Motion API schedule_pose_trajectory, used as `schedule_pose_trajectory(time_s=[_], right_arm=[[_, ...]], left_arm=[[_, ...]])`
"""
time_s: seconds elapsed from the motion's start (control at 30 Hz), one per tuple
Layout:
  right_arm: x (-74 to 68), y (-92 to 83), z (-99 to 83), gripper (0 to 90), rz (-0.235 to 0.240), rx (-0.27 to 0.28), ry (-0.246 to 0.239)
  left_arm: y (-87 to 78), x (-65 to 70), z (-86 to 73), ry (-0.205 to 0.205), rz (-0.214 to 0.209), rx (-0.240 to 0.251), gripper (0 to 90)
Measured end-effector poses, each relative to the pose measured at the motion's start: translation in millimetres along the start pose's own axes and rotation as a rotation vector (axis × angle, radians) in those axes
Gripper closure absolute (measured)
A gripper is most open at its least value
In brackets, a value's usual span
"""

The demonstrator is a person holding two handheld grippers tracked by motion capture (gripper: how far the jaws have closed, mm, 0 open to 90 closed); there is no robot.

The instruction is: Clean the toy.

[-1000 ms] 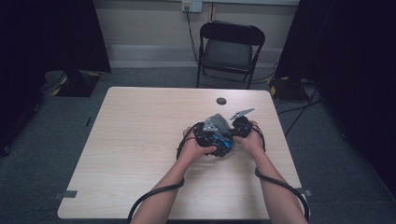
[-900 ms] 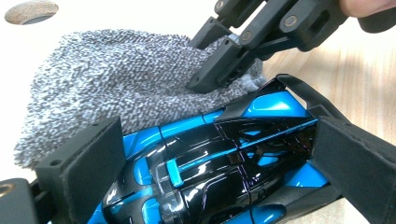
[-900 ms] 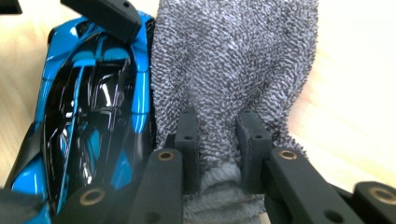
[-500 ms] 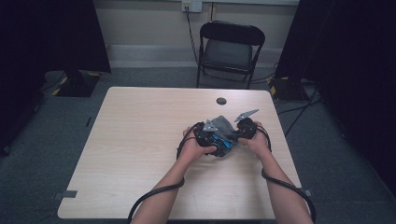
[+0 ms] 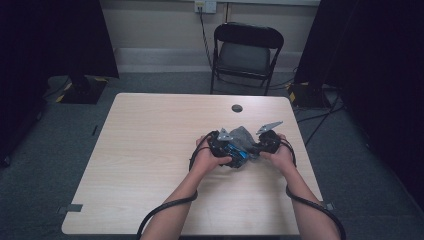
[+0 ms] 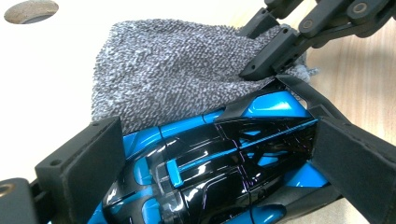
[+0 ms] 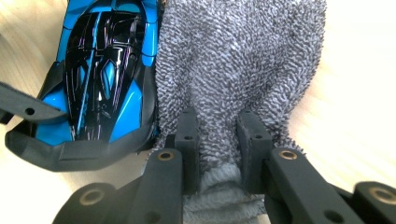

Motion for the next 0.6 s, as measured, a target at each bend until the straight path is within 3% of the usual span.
schedule_pose_trajectory(time_s=[0.6], right_arm=[[-3.7, -15.4, -19.3, 73.5, -0.023, 0.013, -0.018]], left_arm=[[0.2, 0.1, 0.6, -0.001, -0.001, -0.008, 2.5]])
Point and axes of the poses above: each handheld gripper's, and its own axes: y roughly forward along the jaws, z roughly out of its top, x roughly to its right, the point moved 4 cm from there along y, roughly forward along the jaws, and after that the axes turned 10 degrees about y, right-handed, at the moved point
